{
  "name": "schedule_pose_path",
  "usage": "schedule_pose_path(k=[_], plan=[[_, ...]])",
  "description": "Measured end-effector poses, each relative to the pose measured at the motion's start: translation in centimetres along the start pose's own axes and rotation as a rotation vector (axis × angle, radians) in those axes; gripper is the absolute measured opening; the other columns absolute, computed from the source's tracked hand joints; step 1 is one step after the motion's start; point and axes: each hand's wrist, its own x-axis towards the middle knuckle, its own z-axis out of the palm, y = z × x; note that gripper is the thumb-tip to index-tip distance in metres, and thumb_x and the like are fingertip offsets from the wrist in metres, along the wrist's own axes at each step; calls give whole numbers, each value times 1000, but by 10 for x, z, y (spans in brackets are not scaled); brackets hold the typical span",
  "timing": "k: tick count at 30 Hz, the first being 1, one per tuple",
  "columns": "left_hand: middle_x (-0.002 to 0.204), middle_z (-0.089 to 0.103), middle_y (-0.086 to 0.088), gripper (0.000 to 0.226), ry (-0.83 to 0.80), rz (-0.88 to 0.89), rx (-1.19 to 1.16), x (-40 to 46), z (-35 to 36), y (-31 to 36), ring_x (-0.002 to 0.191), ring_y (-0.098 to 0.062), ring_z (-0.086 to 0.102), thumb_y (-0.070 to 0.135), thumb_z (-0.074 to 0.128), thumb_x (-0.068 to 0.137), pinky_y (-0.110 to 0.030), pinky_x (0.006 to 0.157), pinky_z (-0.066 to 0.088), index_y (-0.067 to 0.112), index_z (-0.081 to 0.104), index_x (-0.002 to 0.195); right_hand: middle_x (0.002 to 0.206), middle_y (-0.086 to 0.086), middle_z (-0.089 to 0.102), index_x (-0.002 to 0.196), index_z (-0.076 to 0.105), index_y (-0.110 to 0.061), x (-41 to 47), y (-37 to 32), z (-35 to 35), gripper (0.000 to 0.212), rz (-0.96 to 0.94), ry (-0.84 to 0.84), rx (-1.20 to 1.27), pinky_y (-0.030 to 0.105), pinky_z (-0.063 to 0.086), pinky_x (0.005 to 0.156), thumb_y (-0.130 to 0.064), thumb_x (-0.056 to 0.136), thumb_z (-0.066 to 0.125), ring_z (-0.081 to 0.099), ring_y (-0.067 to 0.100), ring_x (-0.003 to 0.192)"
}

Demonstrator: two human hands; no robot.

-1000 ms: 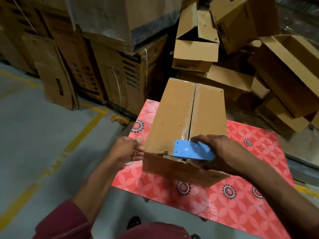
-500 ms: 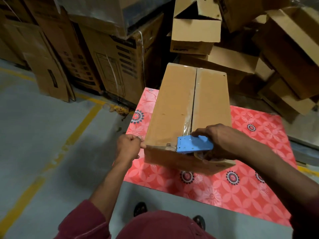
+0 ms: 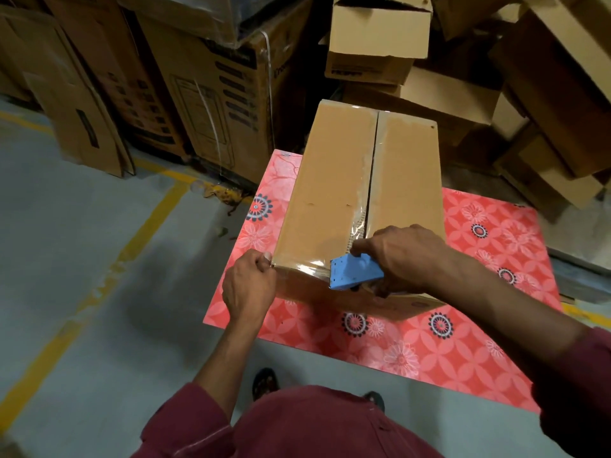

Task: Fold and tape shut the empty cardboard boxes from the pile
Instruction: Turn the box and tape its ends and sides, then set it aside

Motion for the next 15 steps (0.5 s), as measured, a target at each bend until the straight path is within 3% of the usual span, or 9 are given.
schedule_pose_path(k=[2,5,8,10,13,15], plan=[[74,61,-12,37,38,60,54,-4,4,-2,74,-40,54,24,50,101,-40,63,38,24,37,67,126,-1,63,141,45,-37,2,-3,-1,82,0,-15,-15,37,39,77,-55,72,86,65,27,111],[79,66,-8,29,3,80,72,-2,11,-10,79,-40,60,30,48,103,-43,66,45,24,49,74,121,0,65,136,49,-37,2,-4,-3,81,5,-9,-37,38,46,77,-60,69,87,67,29,107],[108,73,-11,19,-129,-40,176,0,13,-22,104,-41,66,29,52,102,-41,79,50,21,66,112,115,0,62,131,52,-34,2,-4,-4,78,-24,9,-68,37,50,73,-67,68,84,67,29,102],[114,72,-15,27,-40,-13,156,-3,5,-25,107,-42,67,19,53,100,-43,83,50,17,65,125,119,1,55,129,54,-33,0,-3,-4,77,-74,29,-77,39,52,74,-75,69,78,63,28,104],[118,72,-9,34,277,405,20,-7,-14,-9,105,-31,67,13,59,94,-41,88,51,12,68,127,139,5,45,140,49,-33,-7,2,-5,85,-131,41,-73,45,54,86,-85,74,63,55,28,117],[127,71,-7,39,243,808,3,-8,-15,9,115,-27,65,15,64,90,-40,101,51,8,70,128,142,5,44,153,34,-36,-12,2,-9,91,-145,15,-82,45,53,89,-84,78,58,55,30,120]])
